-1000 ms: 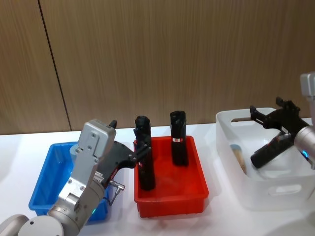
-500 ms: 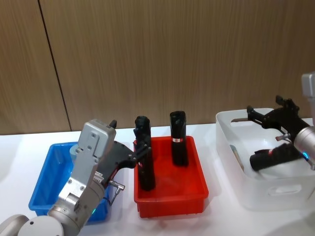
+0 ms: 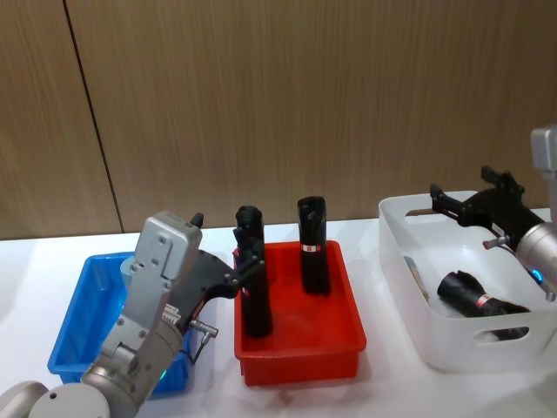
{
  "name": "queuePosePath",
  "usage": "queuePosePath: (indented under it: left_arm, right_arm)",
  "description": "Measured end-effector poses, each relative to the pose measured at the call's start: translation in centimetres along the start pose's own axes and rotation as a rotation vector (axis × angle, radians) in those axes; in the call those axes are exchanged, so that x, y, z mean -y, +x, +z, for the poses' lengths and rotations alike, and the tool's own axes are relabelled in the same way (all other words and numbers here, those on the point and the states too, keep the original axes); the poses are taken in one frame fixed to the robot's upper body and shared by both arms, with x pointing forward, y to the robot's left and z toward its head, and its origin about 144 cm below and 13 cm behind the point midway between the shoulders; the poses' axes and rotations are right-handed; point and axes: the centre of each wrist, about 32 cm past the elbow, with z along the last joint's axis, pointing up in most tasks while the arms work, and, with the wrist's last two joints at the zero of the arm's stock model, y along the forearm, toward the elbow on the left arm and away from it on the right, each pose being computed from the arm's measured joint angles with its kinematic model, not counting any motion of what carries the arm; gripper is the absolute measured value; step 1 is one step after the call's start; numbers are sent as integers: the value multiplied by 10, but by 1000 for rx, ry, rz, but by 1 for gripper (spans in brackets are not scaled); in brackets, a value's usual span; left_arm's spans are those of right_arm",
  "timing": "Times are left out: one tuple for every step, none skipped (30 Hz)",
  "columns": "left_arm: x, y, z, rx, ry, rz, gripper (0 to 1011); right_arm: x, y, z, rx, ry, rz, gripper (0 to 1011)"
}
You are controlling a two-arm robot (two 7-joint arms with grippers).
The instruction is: Pick the cotton swabs from the blue box and place them into the white box.
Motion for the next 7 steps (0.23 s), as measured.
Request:
queuePosePath:
  left_arm:
    - [0, 0, 0, 0, 0, 0, 1004]
    - [0, 0, 0, 0, 0, 0, 1004]
    - [0, 0, 0, 0, 0, 0, 1004]
    - [0, 0, 0, 0, 0, 0, 1004]
    - [0, 0, 0, 0, 0, 0, 1004]
    - [0, 0, 0, 0, 0, 0, 1004]
    - [0, 0, 0, 0, 0, 0, 1004]
  right_arm:
    - [0, 0, 0, 0, 0, 0, 1002]
    - [0, 0, 0, 0, 1, 1, 1002]
    - [0, 0, 0, 0, 2, 2, 1002]
    - [1, -1, 0, 0, 2, 2, 1002]
    - [1, -1, 1, 0, 3, 2, 1002]
    - [1, -1, 1, 0, 3, 2, 1002]
    - [1, -1, 1, 0, 3, 3, 1002]
